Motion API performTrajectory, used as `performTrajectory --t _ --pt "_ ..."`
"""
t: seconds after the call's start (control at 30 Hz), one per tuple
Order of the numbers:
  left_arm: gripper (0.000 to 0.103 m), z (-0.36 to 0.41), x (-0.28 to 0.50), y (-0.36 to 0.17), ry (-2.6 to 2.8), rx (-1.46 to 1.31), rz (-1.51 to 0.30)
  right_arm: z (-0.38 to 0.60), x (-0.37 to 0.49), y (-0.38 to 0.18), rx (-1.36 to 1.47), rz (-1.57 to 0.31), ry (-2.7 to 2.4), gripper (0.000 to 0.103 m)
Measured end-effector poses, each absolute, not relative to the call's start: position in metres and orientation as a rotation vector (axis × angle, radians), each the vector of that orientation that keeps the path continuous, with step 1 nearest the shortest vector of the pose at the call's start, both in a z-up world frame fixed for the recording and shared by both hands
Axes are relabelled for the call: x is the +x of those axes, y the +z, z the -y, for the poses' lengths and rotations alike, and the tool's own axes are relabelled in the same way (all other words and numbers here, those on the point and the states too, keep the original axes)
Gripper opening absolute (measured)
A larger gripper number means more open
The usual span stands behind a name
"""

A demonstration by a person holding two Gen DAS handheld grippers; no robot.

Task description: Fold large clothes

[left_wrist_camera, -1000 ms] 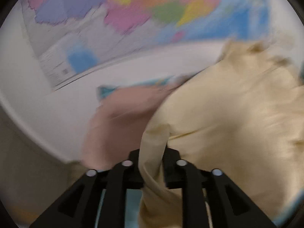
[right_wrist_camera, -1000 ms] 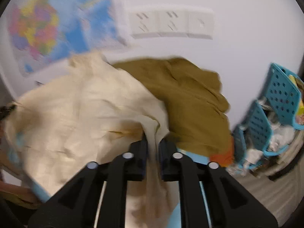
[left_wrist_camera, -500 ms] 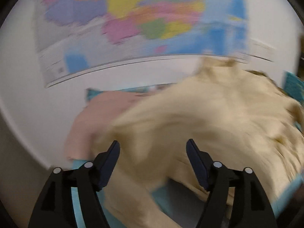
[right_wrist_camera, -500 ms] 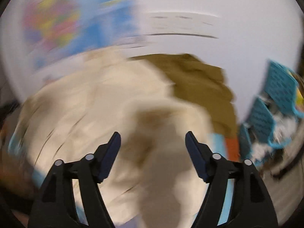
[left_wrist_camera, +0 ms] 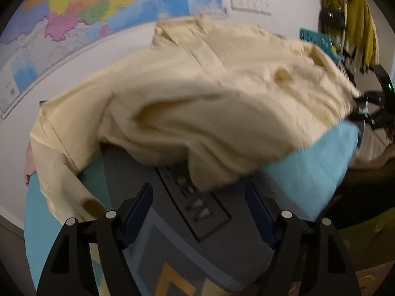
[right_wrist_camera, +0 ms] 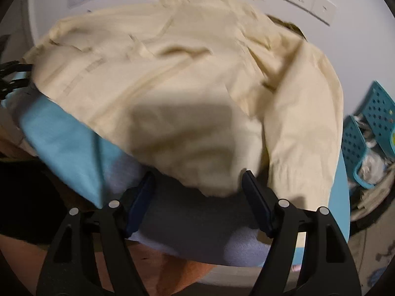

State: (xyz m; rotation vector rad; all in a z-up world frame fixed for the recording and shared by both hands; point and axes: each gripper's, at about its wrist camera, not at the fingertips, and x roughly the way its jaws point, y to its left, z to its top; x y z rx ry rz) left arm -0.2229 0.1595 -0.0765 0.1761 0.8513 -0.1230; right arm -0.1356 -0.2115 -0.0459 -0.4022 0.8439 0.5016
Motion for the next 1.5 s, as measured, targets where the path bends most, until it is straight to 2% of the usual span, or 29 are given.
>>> performTrajectory --t 0.13,0.2,0.23,0.3,0.37,0.43,0.63,0.7,0.77,0.87,0.93,0.97,1.0,1.07,1.27,1.37,1.4,1.43,1.47,1.5 --pt "0.08 -0.149 -0.218 -0.088 -0.099 0.203 -0.86 0.22 -0.129 -0.041 -0.262 -0.792 0.506 0.071" --pt "0.08 -0.148 -0.208 -0.091 -0.067 0.188 -0.847 0.219 -0.124 -0.04 -0.192 -0.78 0.521 0.067" --pt "0.08 -0.148 -0.202 -0.091 -0.044 0.176 -0.837 0.218 -0.118 -0.038 -0.152 -0.766 0.521 0.061" --pt "0.083 -0.151 -0.192 -0.087 -0.032 0.117 -0.809 0.218 -0.105 -0.034 -0.084 -0.77 0.539 0.054" --pt "0.083 -0.159 -0.185 -0.08 -0.034 0.044 -0.769 0.22 -0.095 -0.024 0.01 -0.753 0.567 0.033" --pt "0.083 -0.174 -0.187 -0.067 -0.066 -0.079 -0.714 0.227 -0.087 -0.012 0.1 -0.737 0.594 0.018" --pt "0.082 -0.208 -0.192 -0.039 -0.109 -0.305 -0.591 0.237 -0.071 0.03 0.241 -0.687 0.67 0.016" --pt "0.082 -0.21 -0.186 -0.038 -0.128 -0.325 -0.597 0.228 -0.064 0.027 0.202 -0.725 0.651 0.021" --pt "0.082 -0.202 -0.18 -0.041 -0.092 -0.29 -0.63 0.226 -0.068 0.019 0.188 -0.773 0.653 0.035" --pt "0.08 -0.187 -0.166 -0.059 -0.04 -0.209 -0.749 0.226 -0.077 0.001 0.168 -0.81 0.623 0.039" --pt "0.071 -0.176 -0.159 -0.076 0.013 -0.142 -0.824 0.228 -0.076 -0.011 0.204 -0.836 0.606 0.035" --pt "0.063 -0.177 -0.156 -0.08 0.025 -0.138 -0.842 0.231 -0.077 -0.015 0.215 -0.835 0.611 0.021" --pt "0.047 -0.177 -0.154 -0.081 0.038 -0.14 -0.844 0.233 -0.078 -0.013 0.24 -0.818 0.626 0.014" --pt "0.01 -0.182 -0.155 -0.076 0.06 -0.143 -0.859 0.241 -0.086 -0.002 0.288 -0.788 0.654 0.01" --pt "0.009 -0.203 -0.2 -0.01 -0.002 -0.193 -0.8 0.261 -0.131 0.066 0.325 -0.646 0.769 0.009" --pt "0.01 -0.194 -0.221 0.007 -0.001 -0.071 -0.794 0.259 -0.145 0.069 0.214 -0.679 0.762 0.011" --pt "0.016 -0.189 -0.223 0.003 -0.008 -0.038 -0.814 0.255 -0.144 0.057 0.157 -0.735 0.718 0.013" --pt "0.02 -0.185 -0.222 -0.008 -0.023 0.003 -0.859 0.253 -0.141 0.047 0.132 -0.781 0.696 0.017" --pt "0.029 -0.182 -0.219 -0.022 -0.006 0.044 -0.907 0.252 -0.137 0.035 0.097 -0.84 0.681 0.032" --pt "0.04 -0.18 -0.221 -0.035 0.007 0.088 -0.947 0.248 -0.133 0.018 0.043 -0.916 0.647 0.042"
